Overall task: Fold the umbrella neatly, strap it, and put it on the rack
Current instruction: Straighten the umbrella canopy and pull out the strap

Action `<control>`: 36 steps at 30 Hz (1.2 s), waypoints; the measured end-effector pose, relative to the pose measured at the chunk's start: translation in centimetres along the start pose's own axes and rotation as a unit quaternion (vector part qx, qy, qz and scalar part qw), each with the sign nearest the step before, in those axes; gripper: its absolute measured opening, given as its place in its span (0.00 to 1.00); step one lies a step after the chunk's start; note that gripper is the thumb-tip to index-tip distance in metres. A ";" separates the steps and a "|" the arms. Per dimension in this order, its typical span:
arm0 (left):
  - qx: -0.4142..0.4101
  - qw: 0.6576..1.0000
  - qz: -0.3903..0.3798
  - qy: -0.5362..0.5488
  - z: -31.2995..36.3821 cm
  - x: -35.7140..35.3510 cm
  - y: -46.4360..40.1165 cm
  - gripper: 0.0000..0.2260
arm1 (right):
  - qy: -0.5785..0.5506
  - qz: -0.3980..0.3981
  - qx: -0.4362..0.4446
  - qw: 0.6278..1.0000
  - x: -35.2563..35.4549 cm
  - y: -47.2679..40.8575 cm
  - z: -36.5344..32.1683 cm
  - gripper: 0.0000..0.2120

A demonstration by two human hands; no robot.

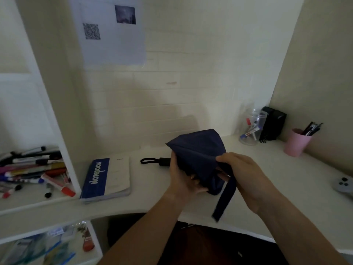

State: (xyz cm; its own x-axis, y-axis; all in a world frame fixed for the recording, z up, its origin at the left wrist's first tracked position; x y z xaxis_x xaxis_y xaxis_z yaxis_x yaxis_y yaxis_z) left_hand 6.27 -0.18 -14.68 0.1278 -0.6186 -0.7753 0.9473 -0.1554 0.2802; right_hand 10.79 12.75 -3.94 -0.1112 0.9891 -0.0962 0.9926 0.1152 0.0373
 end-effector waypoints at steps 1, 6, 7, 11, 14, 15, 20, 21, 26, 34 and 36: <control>-0.011 1.000 -0.017 0.023 0.2 -0.6 -0.9 0.40 | 0.019 0.004 0.016 1.000 -0.2 -0.5 -0.3 0.10; -0.091 0.993 -0.050 0.064 1.8 -2.6 -6.6 0.39 | 0.057 0.009 0.065 0.996 -0.7 -5.4 -1.4 0.15; -0.095 0.991 -0.055 0.072 2.1 -2.5 -8.2 0.47 | 0.071 0.009 0.069 0.995 -0.7 -6.3 -1.3 0.16; -0.061 0.998 0.018 0.016 2.1 0.3 -9.8 0.51 | 0.044 0.031 0.012 0.998 0.8 -7.9 2.2 0.11; -0.026 0.991 0.103 -0.082 2.0 2.4 -5.6 0.41 | 0.036 0.033 -0.049 0.998 1.7 -6.1 5.9 0.11; -0.020 0.982 0.124 -0.139 2.1 3.0 -4.2 0.38 | 0.037 0.032 -0.065 0.997 1.7 -5.2 7.1 0.12; 0.025 0.938 0.065 -0.340 0.8 3.5 2.4 0.18 | -0.075 0.056 -0.152 0.984 1.3 -0.9 12.3 0.06; 0.009 0.924 0.097 -0.369 0.9 4.5 2.7 0.16 | -0.099 0.063 -0.165 0.979 1.3 -0.1 13.1 0.06; 0.006 0.911 0.150 -0.385 0.6 6.9 4.6 0.09 | -0.137 0.082 -0.207 0.965 1.5 3.0 16.0 0.10; -0.030 0.882 0.173 -0.437 -0.3 8.9 7.7 0.09 | -0.040 0.025 -0.256 0.966 0.8 8.6 21.4 0.12; -0.030 0.875 0.186 -0.445 -0.3 9.4 8.2 0.08 | 0.027 0.015 -0.256 0.966 0.8 9.2 22.7 0.09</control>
State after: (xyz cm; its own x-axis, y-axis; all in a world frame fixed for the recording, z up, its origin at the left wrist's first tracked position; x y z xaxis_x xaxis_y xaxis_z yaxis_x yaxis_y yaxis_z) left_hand 15.30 -6.99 -19.84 0.1760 -0.9771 0.1197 0.9056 0.2084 0.3694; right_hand 20.92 12.56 -26.28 -0.0999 0.9944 -0.0354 0.8433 0.1035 0.5274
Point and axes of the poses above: each hand's wrist, its own y-axis away from the middle knuckle, its own x-axis out of the back of the hand, z = x × y, the point moved 8 cm from there along -y, towards the middle knuckle, and after that the axes turned 5 degrees about -y, right-handed, at the moved point
